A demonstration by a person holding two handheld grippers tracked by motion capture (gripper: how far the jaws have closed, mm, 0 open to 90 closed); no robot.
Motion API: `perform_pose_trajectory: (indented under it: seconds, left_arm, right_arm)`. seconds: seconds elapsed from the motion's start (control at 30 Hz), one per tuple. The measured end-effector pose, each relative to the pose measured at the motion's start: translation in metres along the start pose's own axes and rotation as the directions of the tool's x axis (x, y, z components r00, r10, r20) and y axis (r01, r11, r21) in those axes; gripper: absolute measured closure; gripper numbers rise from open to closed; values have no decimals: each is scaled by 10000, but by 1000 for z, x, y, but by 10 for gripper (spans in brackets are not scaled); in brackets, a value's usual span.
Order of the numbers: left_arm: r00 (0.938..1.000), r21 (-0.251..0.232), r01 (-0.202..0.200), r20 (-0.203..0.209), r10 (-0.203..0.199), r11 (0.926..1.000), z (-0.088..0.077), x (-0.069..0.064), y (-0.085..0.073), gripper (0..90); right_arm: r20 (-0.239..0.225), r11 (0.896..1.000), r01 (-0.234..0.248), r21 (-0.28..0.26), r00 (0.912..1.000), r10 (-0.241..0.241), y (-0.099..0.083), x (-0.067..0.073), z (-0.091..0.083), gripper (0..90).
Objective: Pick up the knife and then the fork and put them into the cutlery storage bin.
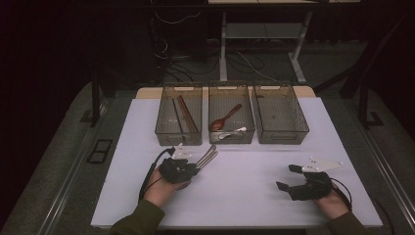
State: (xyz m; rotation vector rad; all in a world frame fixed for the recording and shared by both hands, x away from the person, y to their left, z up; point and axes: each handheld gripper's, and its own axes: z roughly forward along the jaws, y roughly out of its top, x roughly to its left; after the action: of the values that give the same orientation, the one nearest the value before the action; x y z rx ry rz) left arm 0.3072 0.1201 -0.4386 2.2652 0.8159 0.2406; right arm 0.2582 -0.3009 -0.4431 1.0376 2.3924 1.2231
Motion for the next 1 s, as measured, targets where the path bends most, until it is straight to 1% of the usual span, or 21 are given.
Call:
perform_pose_trajectory:
  seconds: [0.03, 0.07, 0.1, 0.2, 0.37, 0.5, 0.57, 0.6, 0.63, 0.7, 0.87, 1.0]
  left_arm:
    - [10000, 61, -51, 57, 51, 10000, 1, 0, 0, 749]
    - [9999, 62, 12, 102, -13, 10000, 2, -1, 0, 754]
    - [9999, 77, -52, 142, 51, 10000, 3, -1, 0, 759]
    - [9998, 187, -48, 209, 44, 9998, 5, -2, -1, 769]
    - [9998, 160, -3, 181, 1, 9999, 6, -1, -2, 788]
    - [9998, 157, -177, 122, 175, 9997, 6, -2, -2, 796]
    - [9998, 183, -162, 84, 161, 9997, 6, -4, -2, 804]
    - [9996, 221, -293, 54, 292, 9993, 6, -4, -1, 809]
    - [9995, 200, -305, 54, 304, 9993, 6, -5, -1, 812]
    - [9998, 190, -131, 142, 128, 9997, 6, -4, -1, 822]
    - [9992, 175, -152, 369, 145, 9997, 7, -3, -1, 841]
    - [9981, 68, -87, 617, 83, 9999, 7, 1, -2, 840]
  right_arm:
    - [4, 10000, 3, -3, 10000, -3, 0, 0, 0, 189]
    - [-2, 10000, 7, 7, 10000, -7, 0, 0, 0, 189]
    - [-3, 10000, 5, 14, 10000, -5, 0, 0, 0, 189]
    - [-8, 10000, 13, 21, 10000, -13, 0, 0, 0, 189]
    - [-16, 10000, 1, 27, 10000, -1, 0, 0, 1, 189]
    - [-33, 10000, 16, 24, 10000, -16, 0, 0, 1, 189]
    - [-39, 10000, 8, 25, 10000, -8, 0, 0, 1, 189]
    - [-32, 10000, 4, 24, 10000, -4, 0, 0, 1, 189]
    - [-35, 10000, -8, 21, 10000, 8, 0, 0, 1, 189]
    - [-39, 10000, 10, 11, 10000, -10, 0, 0, 1, 189]
    - [-47, 10000, 0, 18, 10000, 0, 0, 0, 1, 189]
    - [-27, 10000, 12, 11, 10000, -12, 0, 0, 1, 189]
